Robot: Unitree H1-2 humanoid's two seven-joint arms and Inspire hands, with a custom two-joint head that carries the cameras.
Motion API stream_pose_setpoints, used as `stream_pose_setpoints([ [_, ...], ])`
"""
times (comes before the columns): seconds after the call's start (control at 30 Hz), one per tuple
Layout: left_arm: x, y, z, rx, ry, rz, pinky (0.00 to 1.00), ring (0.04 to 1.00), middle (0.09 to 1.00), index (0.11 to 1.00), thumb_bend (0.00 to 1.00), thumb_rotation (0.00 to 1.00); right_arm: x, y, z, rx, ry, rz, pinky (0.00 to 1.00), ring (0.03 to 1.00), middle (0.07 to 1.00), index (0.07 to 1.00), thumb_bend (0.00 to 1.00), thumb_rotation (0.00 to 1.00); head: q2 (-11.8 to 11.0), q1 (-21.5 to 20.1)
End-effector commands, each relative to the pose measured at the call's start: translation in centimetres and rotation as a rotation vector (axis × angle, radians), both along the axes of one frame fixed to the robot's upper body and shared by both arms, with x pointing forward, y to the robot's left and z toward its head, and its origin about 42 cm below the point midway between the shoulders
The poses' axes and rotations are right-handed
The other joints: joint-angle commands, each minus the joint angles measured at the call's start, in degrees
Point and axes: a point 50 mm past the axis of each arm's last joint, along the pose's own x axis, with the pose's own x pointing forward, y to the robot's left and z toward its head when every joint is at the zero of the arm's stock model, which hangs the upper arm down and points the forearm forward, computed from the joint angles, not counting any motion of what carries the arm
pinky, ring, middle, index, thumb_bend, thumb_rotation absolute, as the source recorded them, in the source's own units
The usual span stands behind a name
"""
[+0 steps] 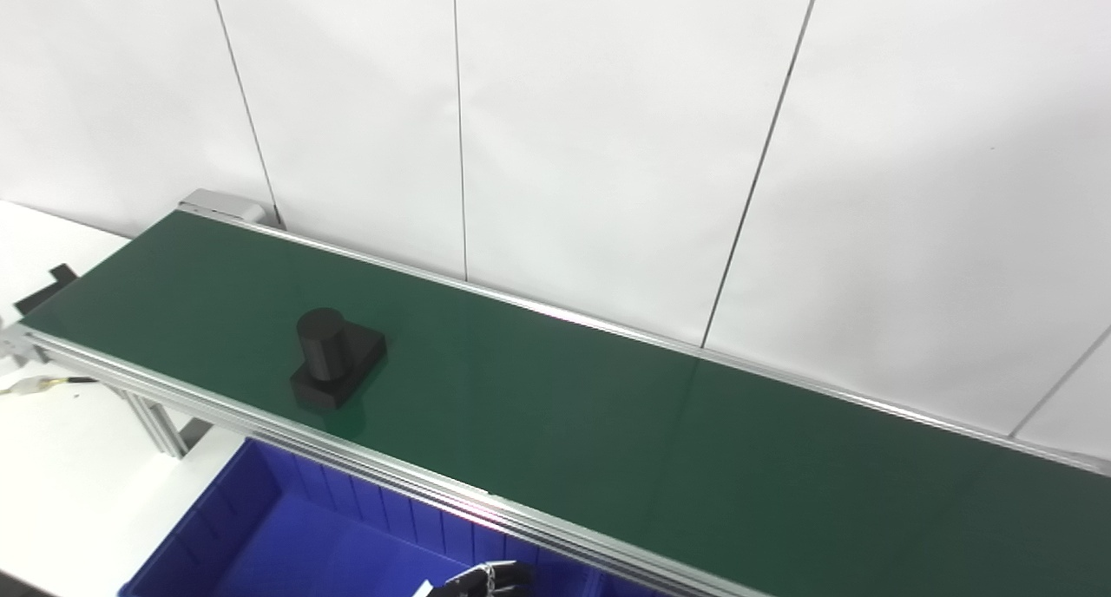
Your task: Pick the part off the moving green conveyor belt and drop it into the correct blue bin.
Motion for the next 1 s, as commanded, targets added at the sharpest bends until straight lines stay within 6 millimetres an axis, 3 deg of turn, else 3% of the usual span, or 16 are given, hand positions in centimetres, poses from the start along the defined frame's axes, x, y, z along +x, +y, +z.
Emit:
stream_pose_setpoints([
  [0.0,0.7,-0.1,1.0,-0.024,-0.066,-0.002,0.8,0.784,0.811,0.769,0.55,0.12,0.6,0.3,1.2,0.011,-0.088,0.004,0.59,0.712,0.768,0.765,0.57,0.2,0.1,-0.19],
  [0.13,0.7,0.1,1.0,-0.037,-0.066,-0.004,0.81,0.796,0.82,0.774,0.53,0.14,0.7,0.5,1.4,-0.008,-0.1,0.006,0.58,0.706,0.764,0.763,0.58,0.23,0.5,-2.44],
  [0.4,1.1,0.9,1.4,-0.029,-0.088,-0.008,0.82,0.806,0.827,0.783,0.51,0.21,0.9,1.1,1.9,-0.002,-0.125,-0.004,0.58,0.699,0.762,0.757,0.61,0.15,1.8,-6.09],
  [0.73,1.1,1.2,1.8,-0.052,-0.1,-0.002,0.84,0.813,0.827,0.786,0.46,0.19,1.1,1.6,2.5,0.024,-0.147,0.001,0.61,0.708,0.76,0.754,0.62,0.09,3.15,-8.58],
  [0.97,1.1,1.9,1.9,-0.049,-0.109,0.002,0.84,0.813,0.835,0.795,0.42,0.22,1.5,1.6,3.0,0.001,-0.173,0.0,0.62,0.713,0.765,0.758,0.62,0.11,5.28,-11.7],
])
